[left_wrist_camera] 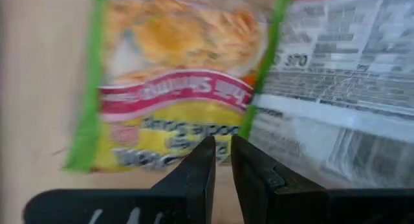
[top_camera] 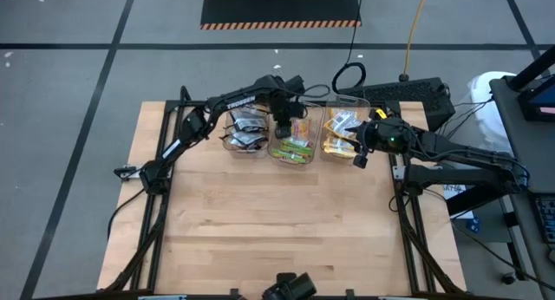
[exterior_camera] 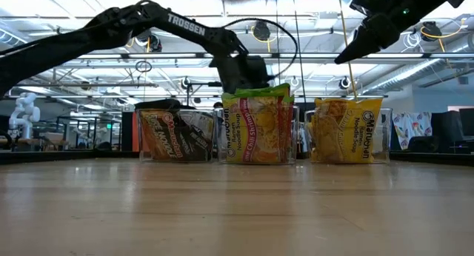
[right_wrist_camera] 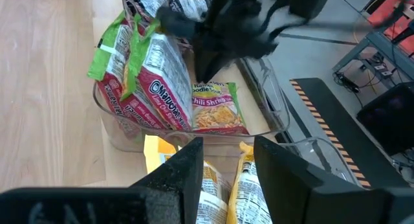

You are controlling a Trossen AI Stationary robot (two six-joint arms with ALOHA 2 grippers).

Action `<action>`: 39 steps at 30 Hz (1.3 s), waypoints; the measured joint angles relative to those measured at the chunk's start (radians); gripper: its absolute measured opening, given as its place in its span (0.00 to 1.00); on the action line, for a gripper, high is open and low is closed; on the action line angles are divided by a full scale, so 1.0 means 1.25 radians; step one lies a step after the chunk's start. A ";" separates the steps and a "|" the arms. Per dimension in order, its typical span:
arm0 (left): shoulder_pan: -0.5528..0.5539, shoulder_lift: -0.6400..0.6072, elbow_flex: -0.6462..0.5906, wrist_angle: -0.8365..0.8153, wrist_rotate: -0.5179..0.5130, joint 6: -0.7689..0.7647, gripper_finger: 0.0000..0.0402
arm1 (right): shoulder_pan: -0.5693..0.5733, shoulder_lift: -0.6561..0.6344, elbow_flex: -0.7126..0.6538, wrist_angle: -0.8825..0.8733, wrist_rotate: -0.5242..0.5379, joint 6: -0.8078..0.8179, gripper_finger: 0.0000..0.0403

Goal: Sort Maruchan noodles
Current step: Adjust the green noodle pack in the middle transparent bin

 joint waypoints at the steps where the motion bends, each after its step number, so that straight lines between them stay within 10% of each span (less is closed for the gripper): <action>1: -0.005 0.009 0.000 -0.006 -0.007 0.006 0.14 | 0.000 0.000 0.000 0.000 0.000 0.000 0.33; 6: -0.025 0.026 0.003 -0.007 -0.110 0.046 0.14 | 0.000 0.000 0.000 -0.001 0.000 0.000 0.33; 39: -0.028 -0.106 0.001 -0.011 -0.111 0.036 0.00 | 0.000 0.000 0.000 -0.002 0.002 0.030 0.33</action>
